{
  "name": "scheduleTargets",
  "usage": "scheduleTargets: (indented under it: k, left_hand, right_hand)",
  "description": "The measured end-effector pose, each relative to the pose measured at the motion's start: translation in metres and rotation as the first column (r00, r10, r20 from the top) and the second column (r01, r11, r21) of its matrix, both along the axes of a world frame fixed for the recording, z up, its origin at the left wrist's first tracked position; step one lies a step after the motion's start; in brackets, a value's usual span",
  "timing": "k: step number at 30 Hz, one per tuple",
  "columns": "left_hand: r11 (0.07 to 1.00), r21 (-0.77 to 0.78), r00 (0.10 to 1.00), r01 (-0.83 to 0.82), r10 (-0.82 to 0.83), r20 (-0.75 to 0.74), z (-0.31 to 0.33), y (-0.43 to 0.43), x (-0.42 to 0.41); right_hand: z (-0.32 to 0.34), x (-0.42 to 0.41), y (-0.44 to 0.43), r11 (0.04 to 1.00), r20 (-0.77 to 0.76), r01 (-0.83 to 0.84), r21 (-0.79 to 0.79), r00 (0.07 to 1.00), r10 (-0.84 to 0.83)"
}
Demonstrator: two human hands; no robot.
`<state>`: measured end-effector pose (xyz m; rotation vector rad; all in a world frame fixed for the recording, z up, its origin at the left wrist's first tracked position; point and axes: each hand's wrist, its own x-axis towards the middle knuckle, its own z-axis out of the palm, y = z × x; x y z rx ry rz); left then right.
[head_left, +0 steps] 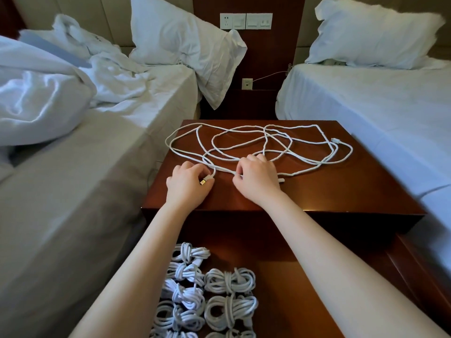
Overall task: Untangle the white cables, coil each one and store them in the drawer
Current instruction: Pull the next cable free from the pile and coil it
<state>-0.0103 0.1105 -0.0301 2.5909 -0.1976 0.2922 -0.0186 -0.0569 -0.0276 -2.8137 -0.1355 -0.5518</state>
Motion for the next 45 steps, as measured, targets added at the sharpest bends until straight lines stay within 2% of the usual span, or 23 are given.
scheduleTargets:
  k: [7, 11, 13, 15, 17, 19, 21, 23, 24, 27, 30, 33, 35, 40, 42, 45]
  left_hand:
    - [0.988, 0.021, 0.983, 0.152, -0.149, -0.104, 0.012, -0.046, 0.002]
    - [0.987, -0.008, 0.982, 0.158, -0.158, -0.101, 0.01, -0.072, 0.006]
    - [0.992, -0.026, 0.989, 0.12, -0.122, -0.083, 0.009, -0.074, 0.005]
    - [0.992, -0.086, 0.994, 0.087, -0.093, -0.065, 0.009, -0.072, 0.004]
    - [0.978, -0.193, 0.996, 0.076, -0.084, -0.035, 0.008, -0.07, 0.003]
    - [0.922, -0.384, 0.997, 0.053, -0.073, -0.037, 0.01, -0.07, 0.002]
    - [0.801, -0.598, 0.992, 0.003, -0.078, -0.101, 0.018, -0.069, -0.002]
    - [0.665, -0.743, 0.984, -0.079, -0.067, -0.165, 0.025, -0.065, -0.006]
    - [0.64, -0.761, 0.984, -0.106, -0.043, -0.172, 0.026, -0.061, -0.008]
    - [0.641, -0.754, 0.985, -0.144, 0.022, -0.169, 0.029, -0.046, -0.012]
    - [0.634, -0.761, 0.99, -0.135, 0.058, -0.128, 0.035, -0.029, -0.012]
    - [0.613, -0.788, 0.989, -0.053, -0.077, -0.126, 0.045, -0.021, -0.014]
    - [0.634, -0.773, 0.966, -0.003, -0.197, -0.165, 0.051, -0.021, -0.018]
    - [0.674, -0.707, 0.814, 0.213, -0.523, -0.253, 0.074, -0.016, -0.031]
    - [0.674, -0.684, 0.776, 0.278, -0.578, -0.254, 0.081, -0.014, -0.038]
    - [0.618, -0.725, 0.759, 0.305, -0.618, -0.207, 0.086, -0.012, -0.041]
  right_hand:
    - [0.0, -0.009, -0.045, 0.984, 0.007, 0.18, -0.005, 0.984, -0.18]
    - [-0.002, -0.011, -0.069, 0.977, -0.01, 0.211, -0.004, 0.977, -0.211]
    - [-0.002, -0.011, -0.07, 0.975, 0.04, 0.218, 0.048, 0.975, -0.22]
    - [0.0, -0.014, -0.068, 0.963, 0.12, 0.209, 0.17, 0.966, -0.231]
    - [0.0, -0.019, -0.065, 0.942, 0.184, 0.095, 0.32, 0.97, -0.161]
    - [0.0, -0.026, -0.056, 0.904, 0.231, -0.066, 0.422, 0.972, -0.037]
    - [0.0, -0.032, -0.045, 0.885, 0.256, -0.169, 0.434, 0.965, 0.059]
    - [0.001, -0.037, -0.034, 0.884, 0.278, -0.251, 0.395, 0.949, 0.145]
    - [0.002, -0.039, -0.029, 0.882, 0.283, -0.291, 0.371, 0.94, 0.191]
    - [0.002, -0.043, -0.016, 0.874, 0.288, -0.369, 0.317, 0.915, 0.282]
    - [0.003, -0.045, -0.011, 0.845, 0.314, -0.384, 0.373, 0.909, 0.275]
    - [0.009, -0.042, -0.014, 0.832, 0.339, -0.336, 0.441, 0.921, 0.192]
    - [0.014, -0.037, -0.015, 0.845, 0.331, -0.31, 0.435, 0.928, 0.17]
    - [0.036, -0.019, -0.009, 0.796, 0.301, -0.395, 0.459, 0.912, 0.28]
    - [0.045, -0.01, -0.007, 0.782, 0.337, -0.457, 0.424, 0.881, 0.332]
    - [0.055, 0.0, -0.005, 0.812, 0.357, -0.482, 0.328, 0.859, 0.366]
